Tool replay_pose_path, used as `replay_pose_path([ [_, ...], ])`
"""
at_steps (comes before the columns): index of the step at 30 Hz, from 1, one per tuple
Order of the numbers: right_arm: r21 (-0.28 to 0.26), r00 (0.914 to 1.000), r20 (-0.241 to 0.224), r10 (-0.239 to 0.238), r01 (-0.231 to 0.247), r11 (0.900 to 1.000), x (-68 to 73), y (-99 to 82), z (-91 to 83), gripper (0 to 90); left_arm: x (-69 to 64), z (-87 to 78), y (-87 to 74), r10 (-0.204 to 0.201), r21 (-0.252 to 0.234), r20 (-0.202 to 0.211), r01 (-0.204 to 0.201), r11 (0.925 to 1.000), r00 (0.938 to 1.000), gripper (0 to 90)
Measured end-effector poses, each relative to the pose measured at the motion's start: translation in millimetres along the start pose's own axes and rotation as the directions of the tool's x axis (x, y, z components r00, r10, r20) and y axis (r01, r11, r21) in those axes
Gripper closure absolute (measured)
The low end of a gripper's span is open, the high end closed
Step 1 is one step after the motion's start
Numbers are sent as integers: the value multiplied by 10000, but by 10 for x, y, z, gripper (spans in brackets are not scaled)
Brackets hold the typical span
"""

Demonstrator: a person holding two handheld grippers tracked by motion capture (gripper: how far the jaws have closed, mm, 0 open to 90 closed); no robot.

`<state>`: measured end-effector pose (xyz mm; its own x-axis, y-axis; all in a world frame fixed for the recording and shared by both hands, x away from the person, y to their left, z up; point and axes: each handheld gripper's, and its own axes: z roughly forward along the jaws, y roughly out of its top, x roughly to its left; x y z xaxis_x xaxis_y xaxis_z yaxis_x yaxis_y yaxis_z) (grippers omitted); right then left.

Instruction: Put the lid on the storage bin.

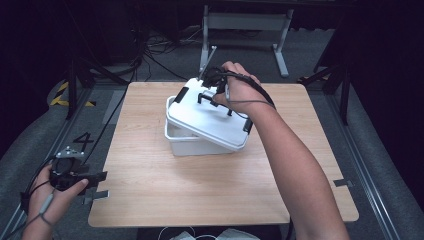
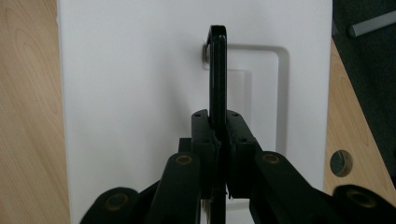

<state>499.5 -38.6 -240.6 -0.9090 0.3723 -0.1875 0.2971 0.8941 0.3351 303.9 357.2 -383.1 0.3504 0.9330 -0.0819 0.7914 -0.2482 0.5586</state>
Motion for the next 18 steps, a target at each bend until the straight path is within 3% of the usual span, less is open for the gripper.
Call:
replay_pose_path([
  [18, 411, 9955, -127, -942, 947, 9947, 123, 236, 233, 850, 23, 4, -41, -136, 29, 10, 136, 9999, 9999, 315],
])
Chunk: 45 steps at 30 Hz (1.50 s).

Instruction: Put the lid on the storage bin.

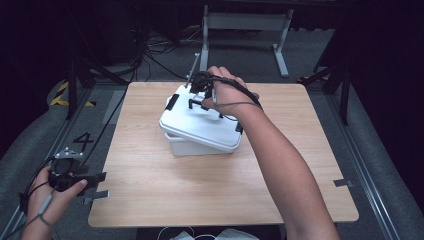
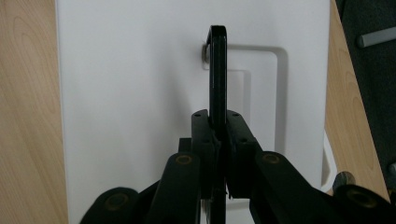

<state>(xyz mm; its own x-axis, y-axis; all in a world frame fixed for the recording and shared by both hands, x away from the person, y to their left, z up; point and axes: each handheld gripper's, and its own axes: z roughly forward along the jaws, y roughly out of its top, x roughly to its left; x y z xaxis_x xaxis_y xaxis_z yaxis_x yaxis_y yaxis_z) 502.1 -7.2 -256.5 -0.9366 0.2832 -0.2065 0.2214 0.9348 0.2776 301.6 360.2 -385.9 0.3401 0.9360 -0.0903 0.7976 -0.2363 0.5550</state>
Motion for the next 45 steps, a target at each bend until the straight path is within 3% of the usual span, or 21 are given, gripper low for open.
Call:
replay_pose_path([
  [12, 134, 9962, -64, -866, 867, 9961, 32, 119, 116, 849, 35, -67, -139, -216, 109, -188, 218, 9997, 9996, 314],
  [25, 65, 9931, -172, -1156, 1157, 9933, -69, 101, 147, 841, 59, -150, -305, -558, 183, -424, 567, 9982, 9975, 312],
  [37, -113, 9869, 377, -1567, 1572, 9875, -146, 90, 166, 808, 80, -180, -370, -680, 169, -507, 690, 9975, 9964, 310],
  [42, -339, 9854, -77, -1698, 1695, 9849, -129, 87, 142, 837, 82, -167, -354, -635, 207, -483, 646, 9977, 9968, 310],
  [45, -510, 9796, -436, -1964, 1941, 9796, -101, 75, 127, 847, 72, -144, -333, -663, 227, -457, 674, 9975, 9968, 310],
])
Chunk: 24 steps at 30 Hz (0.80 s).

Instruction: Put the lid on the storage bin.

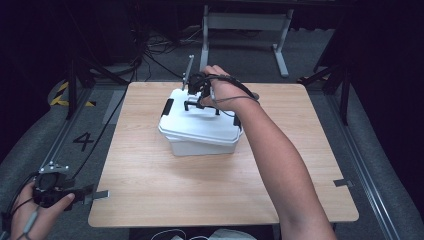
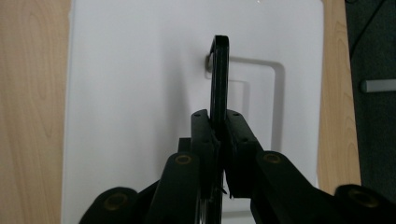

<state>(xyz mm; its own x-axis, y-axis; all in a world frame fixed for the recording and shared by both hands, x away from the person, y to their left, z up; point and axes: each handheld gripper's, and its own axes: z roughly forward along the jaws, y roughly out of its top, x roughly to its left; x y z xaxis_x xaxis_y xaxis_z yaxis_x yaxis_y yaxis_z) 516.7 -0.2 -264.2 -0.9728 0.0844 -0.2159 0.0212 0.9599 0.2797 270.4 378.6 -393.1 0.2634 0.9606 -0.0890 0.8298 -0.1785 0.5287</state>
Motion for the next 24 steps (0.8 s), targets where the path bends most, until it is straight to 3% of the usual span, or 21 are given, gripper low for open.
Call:
replay_pose_path([
  [5, -126, 9976, -572, -377, 371, 9992, 39, -13, -13, 849, -19, 34, 30, 153, 76, 54, -153, 9999, 9999, 309],
  [9, 66, 9986, -59, -531, 531, 9986, 12, -30, -17, 841, -26, 41, 26, 144, 79, 51, -144, 9999, 9999, 309],
  [21, 154, 9966, 798, -218, 206, 9997, -83, -88, 11, 788, -11, 37, 13, 84, 39, 56, -85, 10000, 9999, 309],
  [24, 461, 9943, 1025, -289, 243, 9986, -97, -93, 19, 786, -13, 41, 18, 59, 64, 59, -59, 10000, 10000, 309],
])
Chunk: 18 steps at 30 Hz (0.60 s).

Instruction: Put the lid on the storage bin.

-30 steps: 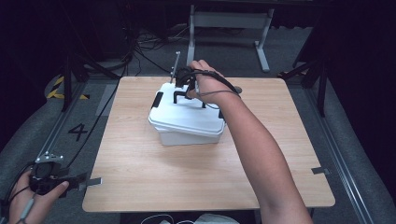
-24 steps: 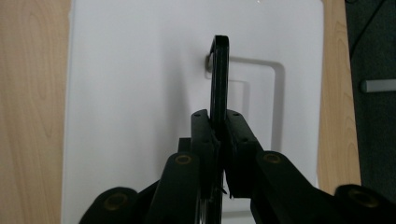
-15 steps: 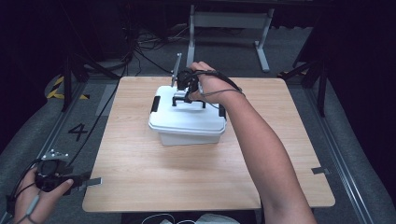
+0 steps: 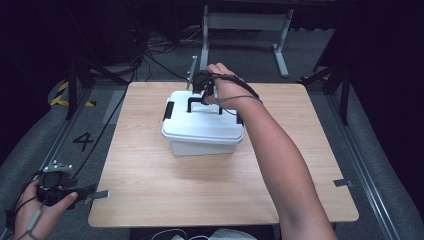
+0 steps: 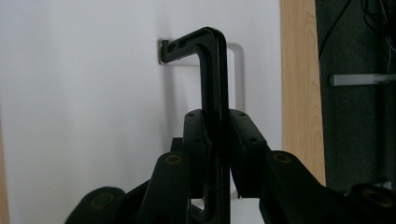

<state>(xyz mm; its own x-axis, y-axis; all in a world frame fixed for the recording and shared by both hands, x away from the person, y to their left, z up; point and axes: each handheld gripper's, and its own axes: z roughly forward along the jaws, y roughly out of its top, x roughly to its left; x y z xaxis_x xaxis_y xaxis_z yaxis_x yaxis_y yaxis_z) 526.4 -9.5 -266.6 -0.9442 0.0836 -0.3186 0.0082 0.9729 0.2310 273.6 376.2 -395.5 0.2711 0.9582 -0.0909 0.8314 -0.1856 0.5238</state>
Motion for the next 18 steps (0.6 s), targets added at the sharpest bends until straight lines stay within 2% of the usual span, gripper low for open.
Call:
replay_pose_path([
  [9, 61, 9994, 304, -185, 183, 9998, -34, -8, 58, 777, 8, 37, 32, 54, 35, 59, -54, 10000, 10000, 308],
  [13, -16, 9974, 596, -410, 411, 9992, -42, 12, 84, 771, 0, 58, 64, -5, 40, 122, 4, 10000, 9999, 308],
  [15, -88, 9964, 722, -450, 457, 9989, -38, 22, 94, 768, 5, 69, 76, 103, 35, 111, -104, 9999, 9999, 308],
  [18, 107, 9939, 923, -604, 597, 9982, -35, 41, 111, 767, -2, 90, 92, 111, 41, 148, -111, 9999, 9998, 308],
])
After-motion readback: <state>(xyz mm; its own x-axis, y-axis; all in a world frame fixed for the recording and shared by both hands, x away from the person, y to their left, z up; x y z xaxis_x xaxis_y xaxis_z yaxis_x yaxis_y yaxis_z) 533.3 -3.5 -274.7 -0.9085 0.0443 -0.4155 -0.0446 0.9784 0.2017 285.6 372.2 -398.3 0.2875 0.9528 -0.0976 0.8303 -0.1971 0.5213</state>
